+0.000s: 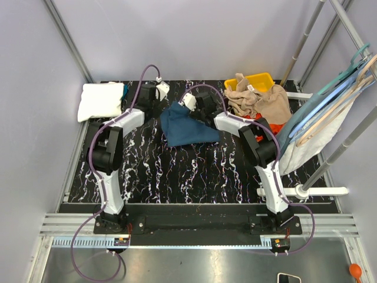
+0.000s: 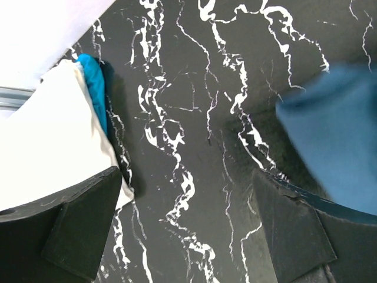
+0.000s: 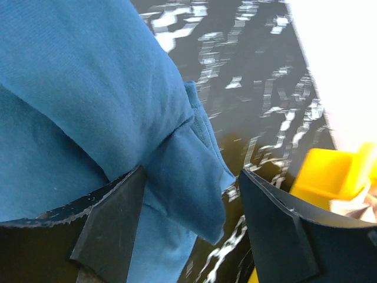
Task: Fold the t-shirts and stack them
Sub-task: Fold the tshirt, then neatly place the folded tshirt to the corner
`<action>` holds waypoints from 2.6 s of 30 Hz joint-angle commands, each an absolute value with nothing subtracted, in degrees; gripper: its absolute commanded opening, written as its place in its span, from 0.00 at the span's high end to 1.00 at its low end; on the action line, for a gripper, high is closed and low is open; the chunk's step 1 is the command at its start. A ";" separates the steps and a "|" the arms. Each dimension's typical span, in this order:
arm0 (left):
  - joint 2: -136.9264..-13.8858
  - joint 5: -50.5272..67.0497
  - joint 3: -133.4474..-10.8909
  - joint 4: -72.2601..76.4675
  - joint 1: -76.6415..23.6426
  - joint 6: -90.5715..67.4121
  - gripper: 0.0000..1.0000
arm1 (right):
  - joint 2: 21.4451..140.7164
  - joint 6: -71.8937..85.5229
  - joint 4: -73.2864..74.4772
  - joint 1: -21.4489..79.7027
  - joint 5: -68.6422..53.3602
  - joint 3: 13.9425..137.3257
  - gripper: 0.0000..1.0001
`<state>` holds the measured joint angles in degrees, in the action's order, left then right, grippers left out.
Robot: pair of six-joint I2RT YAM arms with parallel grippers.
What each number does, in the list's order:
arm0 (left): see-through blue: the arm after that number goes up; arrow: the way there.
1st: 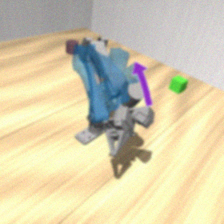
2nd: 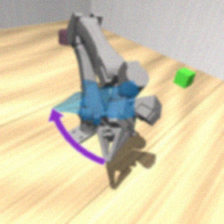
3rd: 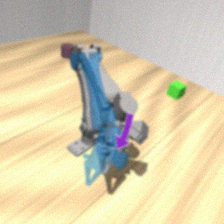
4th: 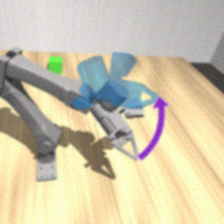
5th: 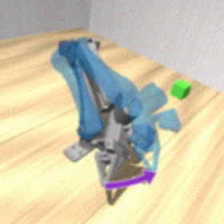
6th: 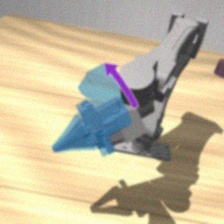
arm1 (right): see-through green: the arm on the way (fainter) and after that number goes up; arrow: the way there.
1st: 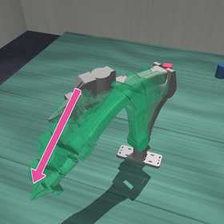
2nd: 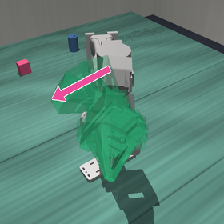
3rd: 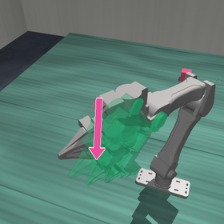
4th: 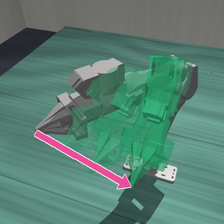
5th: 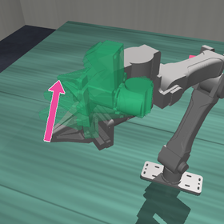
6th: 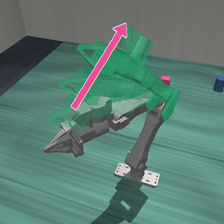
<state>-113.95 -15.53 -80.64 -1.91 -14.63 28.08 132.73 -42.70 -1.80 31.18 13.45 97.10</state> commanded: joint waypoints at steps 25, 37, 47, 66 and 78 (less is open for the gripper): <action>-117.75 28.20 -101.04 -59.75 -7.21 46.04 0.01 | 106.88 -39.82 19.34 41.04 13.62 76.20 0.24; -131.65 34.63 -120.84 -77.69 -7.47 51.50 0.01 | 104.94 -39.11 16.79 40.96 17.57 73.83 0.20; -136.14 35.42 -123.84 -77.70 -11.77 48.87 0.01 | 103.19 -38.41 16.44 41.13 18.37 72.78 0.03; -139.48 33.40 -122.43 -76.20 -15.21 45.18 0.01 | 96.77 -39.11 16.96 41.57 20.04 69.96 0.01; -134.91 30.15 -117.95 -72.42 -15.21 44.65 0.01 | 97.21 -39.38 17.40 41.92 20.30 68.99 0.01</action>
<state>-137.16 32.36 -119.31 -73.69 -15.31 44.95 99.13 -39.16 18.00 41.25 19.07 68.95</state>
